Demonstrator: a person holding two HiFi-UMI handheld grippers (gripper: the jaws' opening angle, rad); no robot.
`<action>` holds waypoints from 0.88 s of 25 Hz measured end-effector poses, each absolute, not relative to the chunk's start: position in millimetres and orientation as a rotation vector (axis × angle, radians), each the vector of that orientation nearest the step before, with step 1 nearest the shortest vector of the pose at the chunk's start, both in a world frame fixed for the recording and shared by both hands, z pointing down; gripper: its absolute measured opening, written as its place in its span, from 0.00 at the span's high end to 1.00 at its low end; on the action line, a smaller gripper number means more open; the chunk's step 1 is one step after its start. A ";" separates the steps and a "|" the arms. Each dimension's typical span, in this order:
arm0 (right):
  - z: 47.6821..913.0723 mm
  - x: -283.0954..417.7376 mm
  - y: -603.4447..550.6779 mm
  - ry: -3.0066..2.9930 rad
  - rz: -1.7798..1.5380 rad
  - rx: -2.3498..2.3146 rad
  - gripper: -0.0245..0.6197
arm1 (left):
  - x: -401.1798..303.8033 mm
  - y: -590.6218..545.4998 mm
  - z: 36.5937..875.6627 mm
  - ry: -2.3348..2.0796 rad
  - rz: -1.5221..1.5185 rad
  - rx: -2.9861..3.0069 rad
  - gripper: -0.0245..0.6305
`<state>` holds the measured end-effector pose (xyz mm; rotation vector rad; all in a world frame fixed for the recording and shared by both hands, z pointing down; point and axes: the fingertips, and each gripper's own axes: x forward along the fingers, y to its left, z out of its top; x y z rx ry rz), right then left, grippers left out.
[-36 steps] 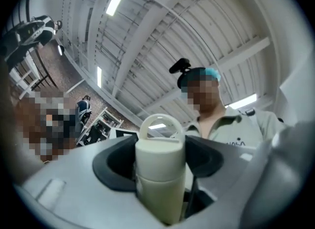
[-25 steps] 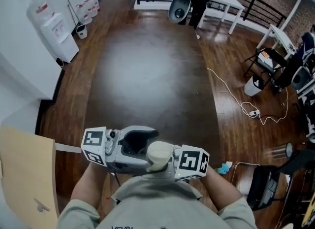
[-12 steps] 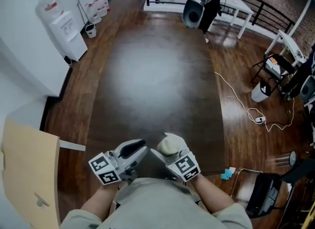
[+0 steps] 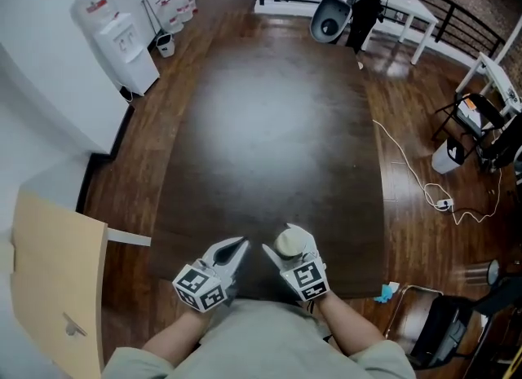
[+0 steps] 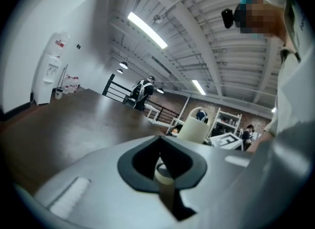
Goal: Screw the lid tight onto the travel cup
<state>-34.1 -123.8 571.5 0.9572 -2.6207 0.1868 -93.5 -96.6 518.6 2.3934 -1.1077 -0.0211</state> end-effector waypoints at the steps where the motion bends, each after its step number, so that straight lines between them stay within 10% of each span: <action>1: 575.6 -35.0 -124.7 -2.615 0.187 0.960 0.50 | -93.3 -97.1 521.9 -1.113 0.002 2.391 0.96; 22: 617.9 -42.1 -129.1 -2.601 0.232 0.938 0.50 | -77.9 -99.0 551.3 -1.127 0.164 2.336 0.96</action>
